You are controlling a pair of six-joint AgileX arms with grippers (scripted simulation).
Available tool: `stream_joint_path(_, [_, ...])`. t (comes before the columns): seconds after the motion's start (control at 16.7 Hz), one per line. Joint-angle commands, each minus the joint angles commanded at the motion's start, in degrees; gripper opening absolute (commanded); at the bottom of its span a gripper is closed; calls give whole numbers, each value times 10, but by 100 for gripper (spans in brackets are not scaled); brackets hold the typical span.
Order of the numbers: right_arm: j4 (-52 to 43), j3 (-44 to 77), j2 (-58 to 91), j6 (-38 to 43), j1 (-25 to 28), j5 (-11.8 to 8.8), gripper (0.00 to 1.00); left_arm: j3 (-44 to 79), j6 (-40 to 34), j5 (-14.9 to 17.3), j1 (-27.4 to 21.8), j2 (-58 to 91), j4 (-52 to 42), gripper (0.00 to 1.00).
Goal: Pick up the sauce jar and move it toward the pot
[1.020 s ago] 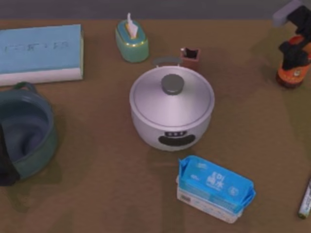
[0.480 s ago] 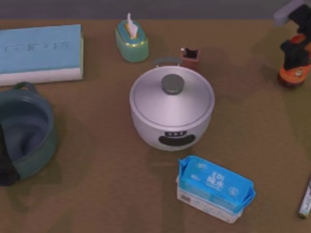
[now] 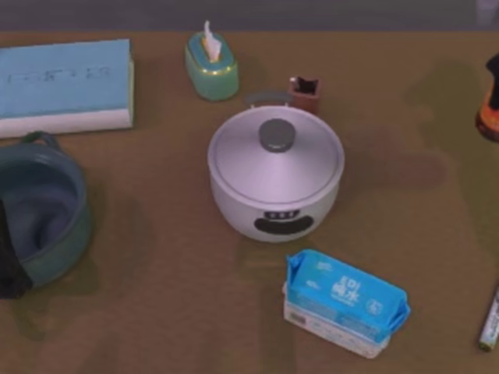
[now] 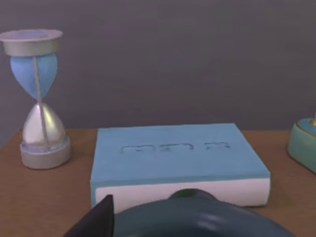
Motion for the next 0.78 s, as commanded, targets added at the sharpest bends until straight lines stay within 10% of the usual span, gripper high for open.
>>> stream_joint_path(0.78, [19,-63,-37,91,29,17,0,0,0,0,0,0,0,100])
